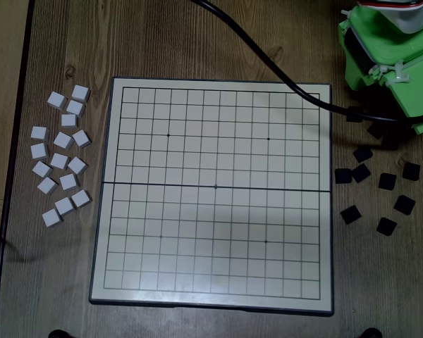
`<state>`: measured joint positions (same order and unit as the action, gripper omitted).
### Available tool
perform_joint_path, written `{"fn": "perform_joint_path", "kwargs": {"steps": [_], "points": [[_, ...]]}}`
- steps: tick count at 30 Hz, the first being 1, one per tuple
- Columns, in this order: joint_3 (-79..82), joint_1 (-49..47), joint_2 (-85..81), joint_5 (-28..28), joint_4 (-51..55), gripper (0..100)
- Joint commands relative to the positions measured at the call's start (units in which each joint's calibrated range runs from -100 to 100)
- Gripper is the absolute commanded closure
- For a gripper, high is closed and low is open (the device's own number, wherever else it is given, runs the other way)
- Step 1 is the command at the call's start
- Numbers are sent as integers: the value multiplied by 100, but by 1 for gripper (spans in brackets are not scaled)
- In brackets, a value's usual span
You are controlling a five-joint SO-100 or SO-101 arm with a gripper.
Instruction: Grasp a Black stone and put it on the board on position (0,0).
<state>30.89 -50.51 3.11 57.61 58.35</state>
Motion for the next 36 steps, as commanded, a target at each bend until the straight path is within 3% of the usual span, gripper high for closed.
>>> {"fn": "perform_joint_path", "kwargs": {"steps": [1, 36], "points": [[-94, 13, -145, -10, -76, 88], [505, 40, 92, 137, -763, 88]]}}
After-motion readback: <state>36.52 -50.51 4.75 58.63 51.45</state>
